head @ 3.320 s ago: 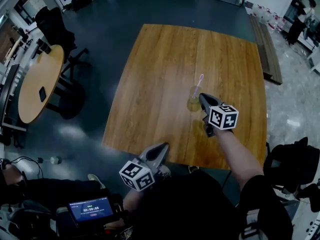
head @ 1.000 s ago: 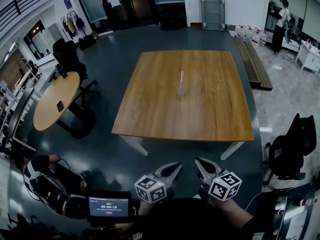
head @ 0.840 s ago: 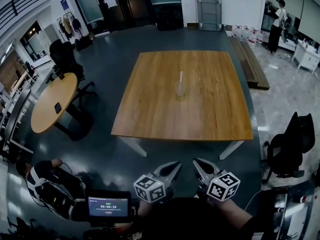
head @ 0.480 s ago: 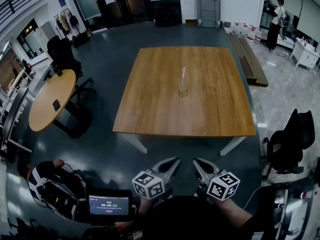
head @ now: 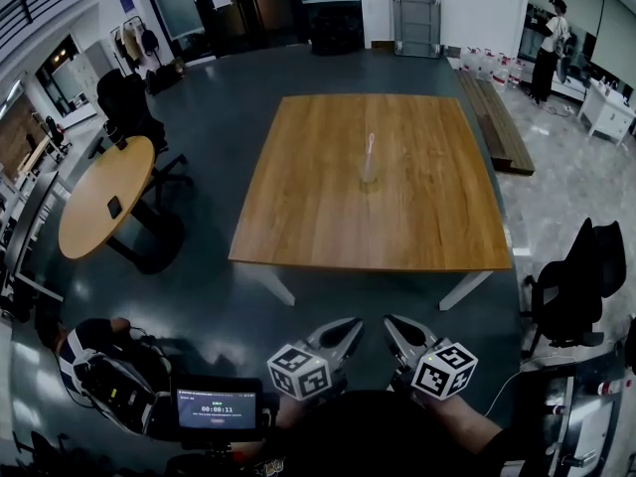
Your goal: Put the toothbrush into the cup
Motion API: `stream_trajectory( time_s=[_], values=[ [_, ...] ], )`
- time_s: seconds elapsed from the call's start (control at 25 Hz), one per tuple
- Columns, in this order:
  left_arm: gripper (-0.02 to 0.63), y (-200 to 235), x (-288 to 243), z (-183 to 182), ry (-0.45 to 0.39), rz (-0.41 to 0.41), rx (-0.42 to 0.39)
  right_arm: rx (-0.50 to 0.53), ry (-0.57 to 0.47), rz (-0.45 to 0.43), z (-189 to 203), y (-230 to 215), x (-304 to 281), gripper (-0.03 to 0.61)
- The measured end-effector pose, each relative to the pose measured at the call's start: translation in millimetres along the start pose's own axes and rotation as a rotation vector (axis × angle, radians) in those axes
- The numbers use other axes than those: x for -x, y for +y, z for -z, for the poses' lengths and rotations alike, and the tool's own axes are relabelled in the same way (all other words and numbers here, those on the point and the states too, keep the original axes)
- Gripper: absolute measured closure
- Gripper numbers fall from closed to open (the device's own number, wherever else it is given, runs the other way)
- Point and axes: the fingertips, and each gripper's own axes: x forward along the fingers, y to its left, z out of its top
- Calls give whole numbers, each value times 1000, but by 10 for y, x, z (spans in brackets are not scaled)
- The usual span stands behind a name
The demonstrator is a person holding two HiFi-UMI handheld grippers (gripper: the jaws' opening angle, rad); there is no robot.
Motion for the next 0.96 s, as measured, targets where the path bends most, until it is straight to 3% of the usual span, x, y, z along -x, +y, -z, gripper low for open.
stream_trajectory(
  time_s=[0.96],
  values=[
    [611, -182, -58, 36, 2, 20, -22, 15, -15, 10, -58, -27, 165, 572]
  ],
)
